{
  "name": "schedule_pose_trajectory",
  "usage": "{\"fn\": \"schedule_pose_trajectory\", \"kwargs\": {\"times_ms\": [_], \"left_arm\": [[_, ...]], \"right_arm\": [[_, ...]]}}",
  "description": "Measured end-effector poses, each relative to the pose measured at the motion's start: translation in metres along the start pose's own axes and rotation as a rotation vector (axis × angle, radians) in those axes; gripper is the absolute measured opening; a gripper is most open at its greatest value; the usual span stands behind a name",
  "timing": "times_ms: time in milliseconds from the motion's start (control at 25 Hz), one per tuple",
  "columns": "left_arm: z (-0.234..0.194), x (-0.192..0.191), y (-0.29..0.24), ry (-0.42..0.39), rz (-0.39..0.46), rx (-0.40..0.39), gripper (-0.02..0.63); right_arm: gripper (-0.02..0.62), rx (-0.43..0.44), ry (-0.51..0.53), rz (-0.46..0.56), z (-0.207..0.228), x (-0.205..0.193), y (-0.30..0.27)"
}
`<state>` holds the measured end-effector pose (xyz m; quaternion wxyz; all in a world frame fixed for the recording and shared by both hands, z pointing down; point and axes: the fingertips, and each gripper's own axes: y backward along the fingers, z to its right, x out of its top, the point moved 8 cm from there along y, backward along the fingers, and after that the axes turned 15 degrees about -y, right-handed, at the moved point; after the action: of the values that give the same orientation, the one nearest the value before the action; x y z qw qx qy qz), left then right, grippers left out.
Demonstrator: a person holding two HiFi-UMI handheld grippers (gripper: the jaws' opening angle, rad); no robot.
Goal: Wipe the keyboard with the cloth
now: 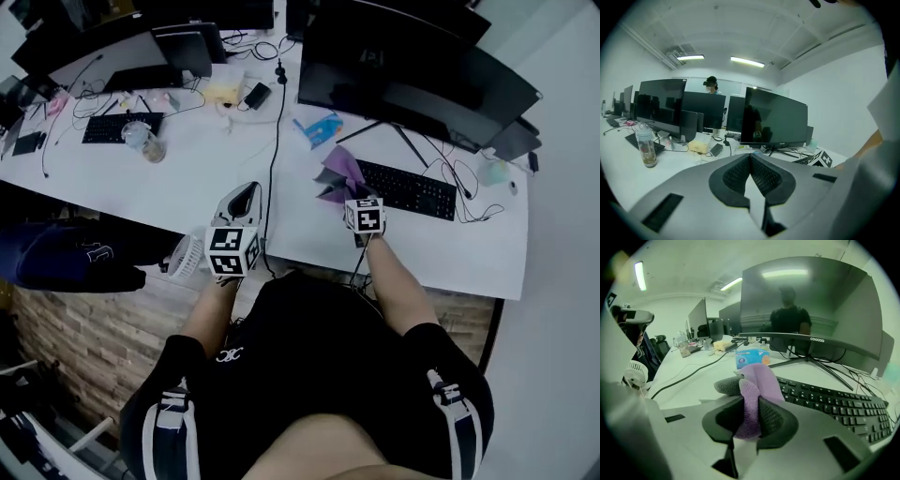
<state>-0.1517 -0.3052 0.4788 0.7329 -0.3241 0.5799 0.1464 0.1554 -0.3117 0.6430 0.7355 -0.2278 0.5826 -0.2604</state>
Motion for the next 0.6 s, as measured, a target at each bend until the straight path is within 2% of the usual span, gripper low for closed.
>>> {"fn": "schedule_pose_trajectory", "kwargs": {"times_ms": [280, 600], "left_arm": [[0.004, 0.002, -0.033, -0.014, 0.018, -0.115, 0.014], [0.059, 0.016, -0.063, -0.028, 0.006, -0.179, 0.014]], "right_arm": [[0.094, -0.108, -0.096, 0.024, 0.034, -0.006, 0.013], [0.094, -0.142, -0.149, 0.041, 0.094, -0.012, 0.041]]}}
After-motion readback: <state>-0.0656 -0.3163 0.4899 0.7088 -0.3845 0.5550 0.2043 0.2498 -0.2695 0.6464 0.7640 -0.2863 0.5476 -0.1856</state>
